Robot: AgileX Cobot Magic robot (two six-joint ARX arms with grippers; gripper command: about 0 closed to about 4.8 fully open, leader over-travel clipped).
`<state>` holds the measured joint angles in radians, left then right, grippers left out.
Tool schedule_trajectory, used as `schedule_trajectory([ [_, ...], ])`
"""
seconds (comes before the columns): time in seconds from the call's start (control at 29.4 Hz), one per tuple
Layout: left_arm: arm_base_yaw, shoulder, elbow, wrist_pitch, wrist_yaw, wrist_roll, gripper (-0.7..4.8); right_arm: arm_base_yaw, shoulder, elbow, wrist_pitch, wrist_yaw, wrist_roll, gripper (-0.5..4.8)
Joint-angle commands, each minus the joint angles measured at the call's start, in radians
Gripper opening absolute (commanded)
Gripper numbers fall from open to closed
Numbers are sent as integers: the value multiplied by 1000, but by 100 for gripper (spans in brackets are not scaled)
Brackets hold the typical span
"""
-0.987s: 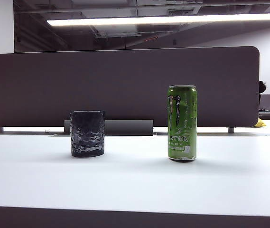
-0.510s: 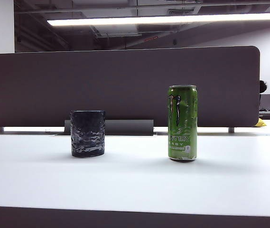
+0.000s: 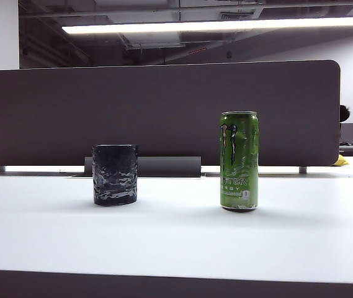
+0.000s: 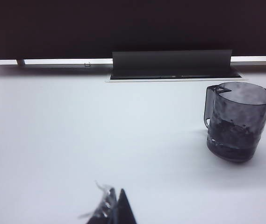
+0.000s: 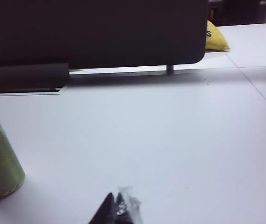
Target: Pick up the metal can, pour some water into the cup, then place the can back on the table.
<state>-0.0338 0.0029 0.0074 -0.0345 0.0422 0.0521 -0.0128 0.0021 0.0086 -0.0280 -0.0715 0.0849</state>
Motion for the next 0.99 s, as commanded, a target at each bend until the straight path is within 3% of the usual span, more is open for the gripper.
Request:
schedule_trajectory([
  [0.03, -1, 1, 1, 13, 4, 0, -5, 5, 0, -2, 10, 8, -6, 0],
  [0.99, -1, 2, 1, 13, 4, 0, -5, 21, 0, -2, 8, 9, -6, 0],
])
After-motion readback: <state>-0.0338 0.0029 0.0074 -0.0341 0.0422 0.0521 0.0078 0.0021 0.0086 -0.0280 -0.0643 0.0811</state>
